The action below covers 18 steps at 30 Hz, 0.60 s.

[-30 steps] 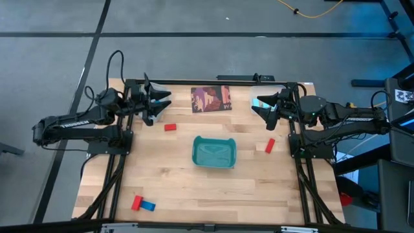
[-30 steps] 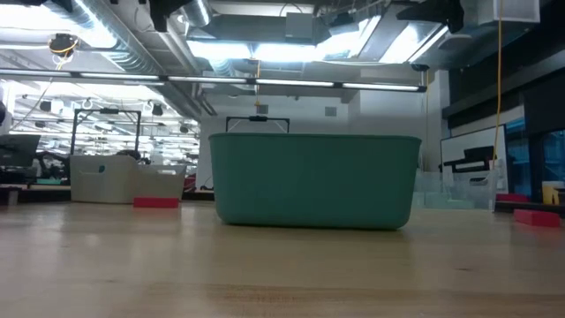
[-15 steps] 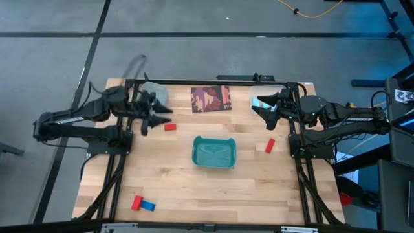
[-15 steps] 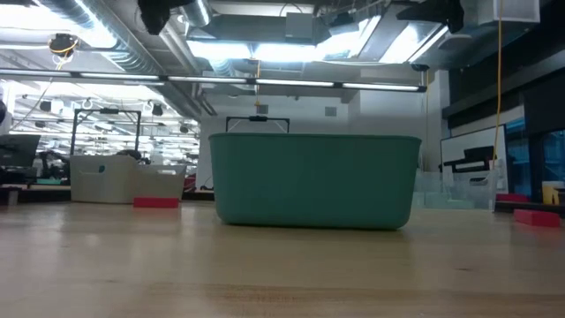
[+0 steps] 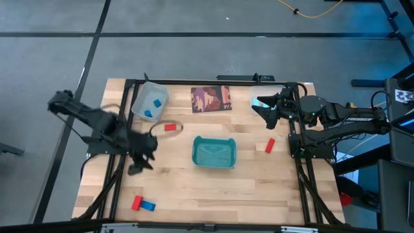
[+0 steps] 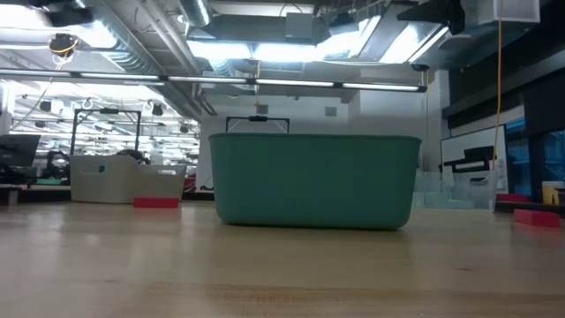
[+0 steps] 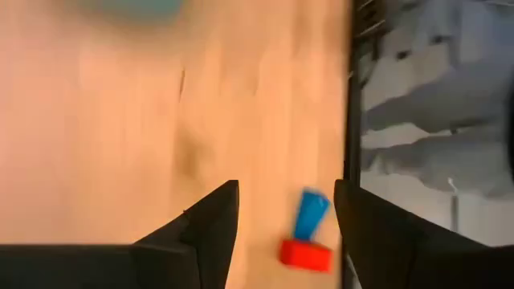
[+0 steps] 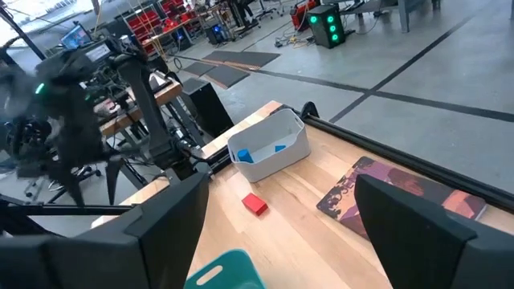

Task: Sort & place blocks by color
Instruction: Put the bottom square orange block into the blue green bin

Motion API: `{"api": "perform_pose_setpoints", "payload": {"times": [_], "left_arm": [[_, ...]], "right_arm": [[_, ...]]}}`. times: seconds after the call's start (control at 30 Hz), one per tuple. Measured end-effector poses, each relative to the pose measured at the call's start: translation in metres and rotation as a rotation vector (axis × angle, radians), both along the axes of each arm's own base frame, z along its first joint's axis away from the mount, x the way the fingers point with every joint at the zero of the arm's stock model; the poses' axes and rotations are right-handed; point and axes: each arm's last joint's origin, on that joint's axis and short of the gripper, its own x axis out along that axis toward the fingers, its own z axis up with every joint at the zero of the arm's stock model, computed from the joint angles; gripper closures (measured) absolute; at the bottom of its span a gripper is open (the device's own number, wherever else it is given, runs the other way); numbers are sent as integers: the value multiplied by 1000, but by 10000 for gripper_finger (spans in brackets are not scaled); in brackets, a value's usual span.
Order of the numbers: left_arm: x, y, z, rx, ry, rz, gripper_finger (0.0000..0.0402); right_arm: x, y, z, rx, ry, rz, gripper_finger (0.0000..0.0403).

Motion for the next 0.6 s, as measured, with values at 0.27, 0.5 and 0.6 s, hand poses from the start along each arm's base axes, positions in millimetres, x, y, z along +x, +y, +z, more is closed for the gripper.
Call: {"api": "perform_pose_setpoints", "payload": {"times": [0.27, 0.5, 0.6], "left_arm": [[-4, -79, -41, -207, 492, 433, 204], [-21, -150, -83, -270, 707, 660, 204], [-25, -166, -103, -224, 754, 708, 204]], "right_arm": [[0, 0, -2, -40, 41, 9, 86], [-1, 0, -6, -52, 90, 14, 86], [-1, 1, -6, -47, 91, 35, 86]]}}
